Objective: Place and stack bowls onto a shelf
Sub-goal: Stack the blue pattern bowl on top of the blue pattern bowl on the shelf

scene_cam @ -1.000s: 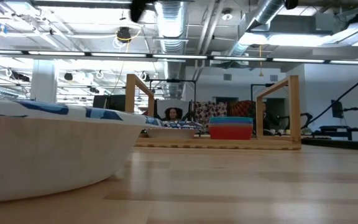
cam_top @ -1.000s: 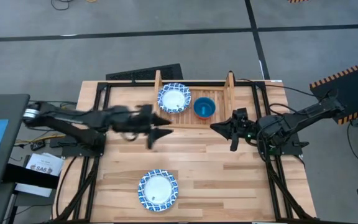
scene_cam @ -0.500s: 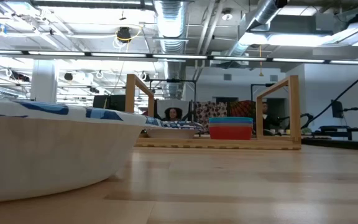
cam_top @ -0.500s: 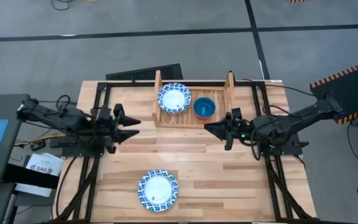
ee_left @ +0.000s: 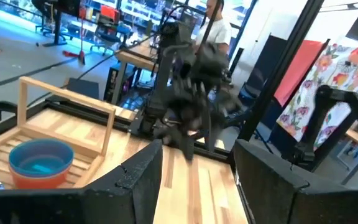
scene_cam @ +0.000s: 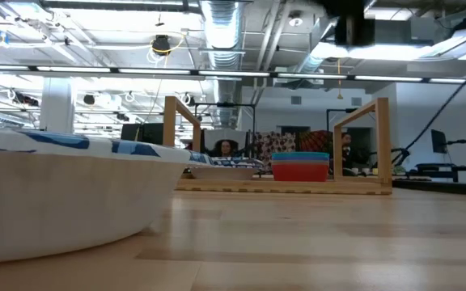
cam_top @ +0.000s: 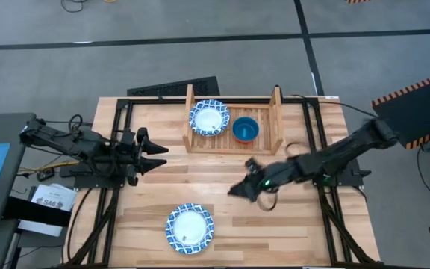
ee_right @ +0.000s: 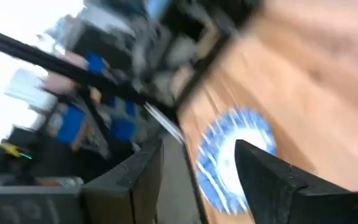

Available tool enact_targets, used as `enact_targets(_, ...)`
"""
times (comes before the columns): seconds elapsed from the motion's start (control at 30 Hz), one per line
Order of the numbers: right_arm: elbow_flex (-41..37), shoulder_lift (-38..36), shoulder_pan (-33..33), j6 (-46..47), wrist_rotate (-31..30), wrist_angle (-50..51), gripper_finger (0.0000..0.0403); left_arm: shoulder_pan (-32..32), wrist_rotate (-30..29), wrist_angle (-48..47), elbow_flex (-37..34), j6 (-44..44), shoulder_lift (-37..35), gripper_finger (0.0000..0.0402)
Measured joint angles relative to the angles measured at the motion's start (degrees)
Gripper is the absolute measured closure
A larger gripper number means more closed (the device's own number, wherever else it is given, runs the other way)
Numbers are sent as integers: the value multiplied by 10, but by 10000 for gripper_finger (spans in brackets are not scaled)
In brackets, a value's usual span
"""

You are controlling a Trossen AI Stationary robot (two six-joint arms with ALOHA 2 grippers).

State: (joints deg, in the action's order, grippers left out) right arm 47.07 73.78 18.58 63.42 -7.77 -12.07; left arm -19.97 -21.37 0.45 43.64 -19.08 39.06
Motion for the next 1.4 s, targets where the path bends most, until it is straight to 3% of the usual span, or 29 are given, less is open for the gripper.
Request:
enact_targets(0.07, 0, 52, 13, 22, 9, -12, 171, 0, 0, -2, 0, -1, 1, 217)
enact_targets(0.27, -1, 226, 47, 105, 113, -133, 168, 0, 0, -1, 0, -2, 0, 217)
enact_targets(0.43, 4, 353, 50, 187, 119, -303, 168, 0, 0, 0, 0, -16, 0, 217)
enact_targets(0.6, 55, 445, 50, 246, 122, -340, 168, 0, 0, 0, 0, -16, 0, 217)
enact_targets(0.83, 120, 491, 50, 240, 123, -344, 168, 0, -3, 1, 0, -17, 0, 217)
enact_targets(1.2, 130, 489, 24, 268, 117, -291, 205, 0, -3, 1, 0, -17, 0, 217)
enact_targets(1.4, 182, 490, 15, 264, 135, -166, 211, 0, -3, 1, 0, -17, 0, 217)
